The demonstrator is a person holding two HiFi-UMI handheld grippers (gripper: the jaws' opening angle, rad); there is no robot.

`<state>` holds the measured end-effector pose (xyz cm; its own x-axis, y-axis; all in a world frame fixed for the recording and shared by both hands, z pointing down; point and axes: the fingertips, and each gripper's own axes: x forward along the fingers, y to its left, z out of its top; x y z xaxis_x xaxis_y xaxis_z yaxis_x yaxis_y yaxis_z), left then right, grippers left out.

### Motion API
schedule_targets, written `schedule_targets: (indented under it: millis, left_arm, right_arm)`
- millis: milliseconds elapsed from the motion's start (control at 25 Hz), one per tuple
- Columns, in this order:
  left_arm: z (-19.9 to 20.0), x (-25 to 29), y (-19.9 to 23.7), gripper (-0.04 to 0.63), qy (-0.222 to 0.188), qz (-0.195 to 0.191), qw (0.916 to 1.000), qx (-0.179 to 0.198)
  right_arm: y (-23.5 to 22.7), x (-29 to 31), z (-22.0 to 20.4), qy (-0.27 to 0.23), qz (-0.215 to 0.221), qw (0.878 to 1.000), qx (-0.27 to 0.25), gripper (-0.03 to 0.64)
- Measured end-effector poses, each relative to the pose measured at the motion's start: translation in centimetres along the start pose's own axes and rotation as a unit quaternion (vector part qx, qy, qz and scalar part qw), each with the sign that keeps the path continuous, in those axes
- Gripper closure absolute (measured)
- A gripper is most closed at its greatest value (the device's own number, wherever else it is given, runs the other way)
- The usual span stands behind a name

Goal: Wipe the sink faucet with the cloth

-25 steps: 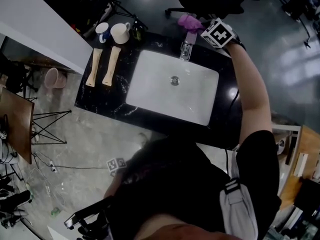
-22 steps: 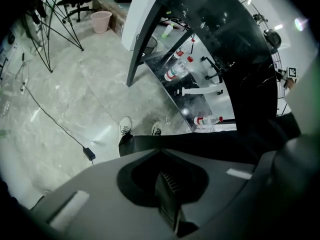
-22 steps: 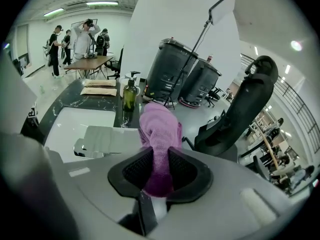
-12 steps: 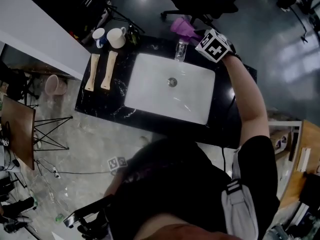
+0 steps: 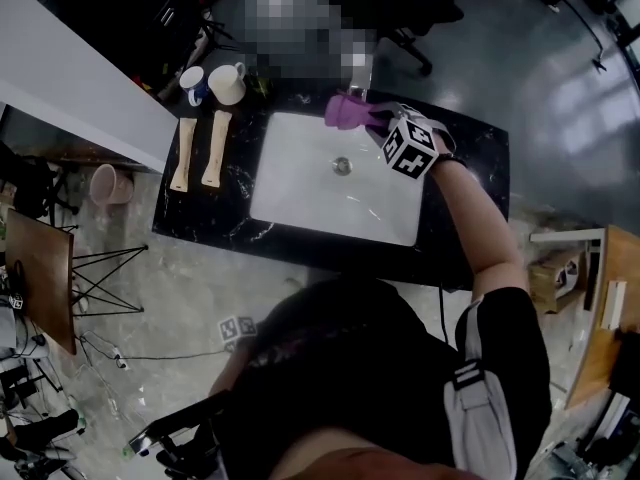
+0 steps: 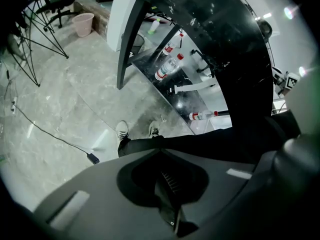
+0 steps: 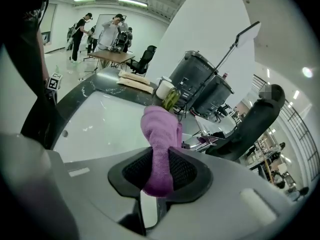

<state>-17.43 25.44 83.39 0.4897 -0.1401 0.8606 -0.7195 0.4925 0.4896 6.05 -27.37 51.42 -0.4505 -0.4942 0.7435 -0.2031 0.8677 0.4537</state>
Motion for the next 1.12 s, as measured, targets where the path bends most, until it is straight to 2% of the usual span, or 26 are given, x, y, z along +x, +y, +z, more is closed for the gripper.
schedule_targets:
  millis: [160,360,600,800,960,1120]
  left_arm:
    - [-0.1,-0.2,-0.3,0.603,-0.004,0.004,1.0000,0.001]
    - [-0.6,-0.3,0.0,0.603,-0.009,0.007,0.9997,-0.021]
    - [-0.1,0.2,-0.2,0.603,-0.008,0.009,0.9997,-0.023]
    - [0.3,0.2,-0.5,0.603,0.001,0.008,1.0000,-0.003]
    - [0.5,-0.1,-0.5,0.603,0.006,0.005,1.0000,0.006]
    - [0.6,-0.1,-0.2,0.603,0.005,-0.001,0.9999,0.010]
  right_arm:
    - [-2.9,1.6,-0.4,0.006,-0.017,1.000,0.018,0.515]
    - [-7.4,4.2,-1.8,0.026,-0.051,0.997,0.050,0.515]
    - [-8.0,4.7,-1.9,0.029,-0.055,0.997,0.048,0.517]
    - [-6.0,3.8,-2.0,0.021,-0.054,0.995,0.076,0.518]
    - [-1.5,1.5,-1.9,0.006,-0.041,0.998,0.056,0.518]
    - [3.9,0.8,-2.5,0.004,-0.005,1.000,0.022,0.518]
